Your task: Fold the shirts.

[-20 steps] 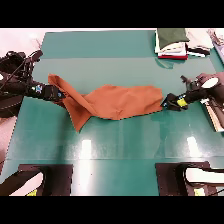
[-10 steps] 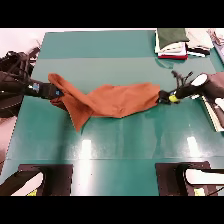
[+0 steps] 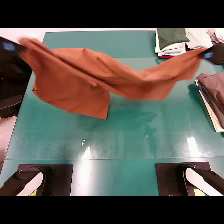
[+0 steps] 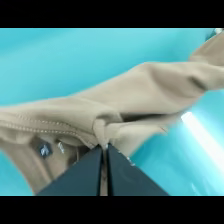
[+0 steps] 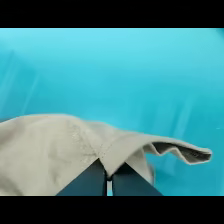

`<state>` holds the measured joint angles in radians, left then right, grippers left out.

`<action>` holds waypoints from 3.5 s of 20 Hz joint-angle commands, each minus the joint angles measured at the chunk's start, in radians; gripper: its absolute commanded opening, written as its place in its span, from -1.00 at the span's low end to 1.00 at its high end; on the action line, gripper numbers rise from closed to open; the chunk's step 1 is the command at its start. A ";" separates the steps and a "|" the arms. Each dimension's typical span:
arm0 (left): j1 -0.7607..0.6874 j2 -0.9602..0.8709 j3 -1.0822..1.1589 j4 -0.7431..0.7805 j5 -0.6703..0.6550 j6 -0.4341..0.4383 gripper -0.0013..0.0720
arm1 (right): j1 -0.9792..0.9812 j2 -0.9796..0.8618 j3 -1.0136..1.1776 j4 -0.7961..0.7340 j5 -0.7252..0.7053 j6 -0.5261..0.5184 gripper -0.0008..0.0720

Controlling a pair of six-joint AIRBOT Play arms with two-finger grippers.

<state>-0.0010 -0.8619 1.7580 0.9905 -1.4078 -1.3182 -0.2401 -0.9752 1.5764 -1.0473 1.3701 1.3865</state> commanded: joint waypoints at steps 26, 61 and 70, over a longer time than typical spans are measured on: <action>0.001 -0.071 -0.553 0.127 0.091 -0.009 -0.88 | 0.022 -0.230 -0.988 0.021 -0.049 -0.008 0.19; 0.001 -0.132 -0.043 0.201 0.258 -0.126 -0.89 | -0.146 -0.074 0.150 0.058 0.080 0.054 -0.93; 0.002 -0.658 -0.185 0.122 0.373 -0.113 -0.89 | 0.068 -0.629 0.101 -0.043 0.010 0.067 -0.93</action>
<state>-0.0006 -1.3979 1.5909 1.1248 -1.0889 -1.4349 -0.2070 -1.4506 1.6398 -1.1004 1.4017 1.4498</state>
